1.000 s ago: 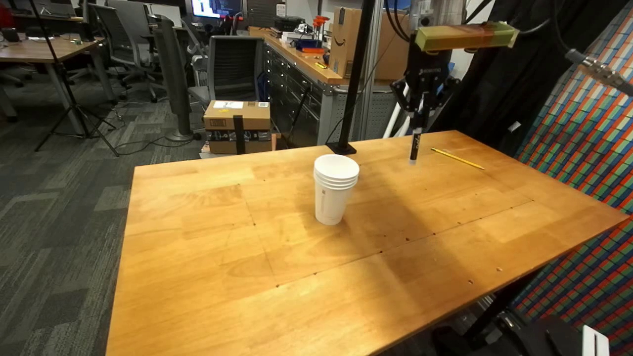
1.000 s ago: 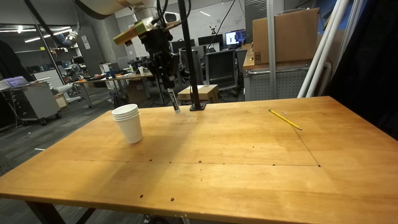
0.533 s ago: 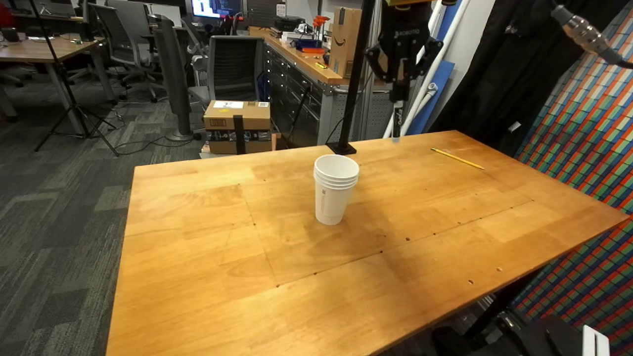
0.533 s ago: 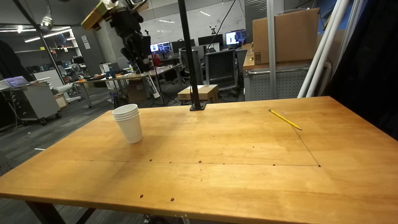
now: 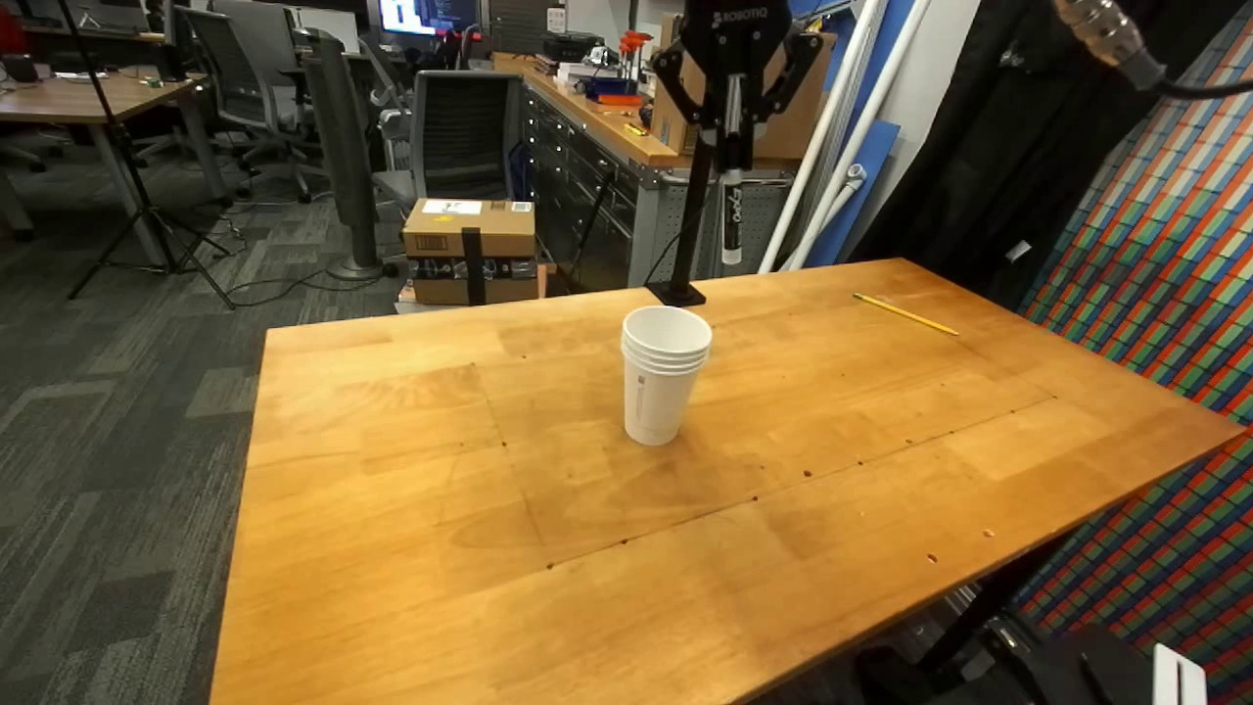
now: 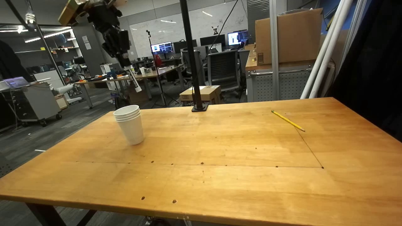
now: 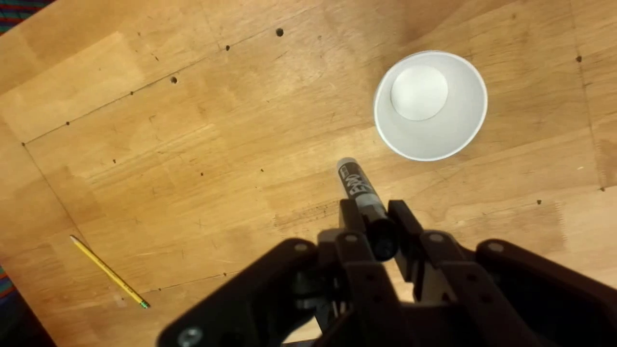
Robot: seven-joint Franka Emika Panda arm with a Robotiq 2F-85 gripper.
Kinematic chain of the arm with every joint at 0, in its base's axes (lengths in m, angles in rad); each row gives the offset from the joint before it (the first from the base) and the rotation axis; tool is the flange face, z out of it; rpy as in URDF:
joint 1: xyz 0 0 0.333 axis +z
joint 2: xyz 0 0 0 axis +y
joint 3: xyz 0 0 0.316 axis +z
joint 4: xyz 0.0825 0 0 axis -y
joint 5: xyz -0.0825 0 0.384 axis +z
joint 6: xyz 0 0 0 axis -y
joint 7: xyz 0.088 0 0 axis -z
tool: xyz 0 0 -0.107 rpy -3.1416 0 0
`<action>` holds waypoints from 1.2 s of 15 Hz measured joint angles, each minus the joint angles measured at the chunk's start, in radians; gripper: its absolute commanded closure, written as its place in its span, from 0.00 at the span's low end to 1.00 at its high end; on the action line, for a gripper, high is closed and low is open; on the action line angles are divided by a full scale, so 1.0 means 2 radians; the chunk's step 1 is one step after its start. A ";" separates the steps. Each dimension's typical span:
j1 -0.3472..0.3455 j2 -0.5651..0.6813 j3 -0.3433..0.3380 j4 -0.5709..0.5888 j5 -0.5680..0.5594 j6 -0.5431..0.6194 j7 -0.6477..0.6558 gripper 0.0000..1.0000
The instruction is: Put the marker in the cup
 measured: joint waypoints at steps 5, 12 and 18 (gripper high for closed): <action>0.008 0.016 0.002 0.027 0.016 -0.011 0.031 0.91; 0.008 0.022 -0.005 0.046 0.066 -0.035 0.068 0.91; 0.007 0.025 -0.014 0.047 0.089 -0.042 0.085 0.91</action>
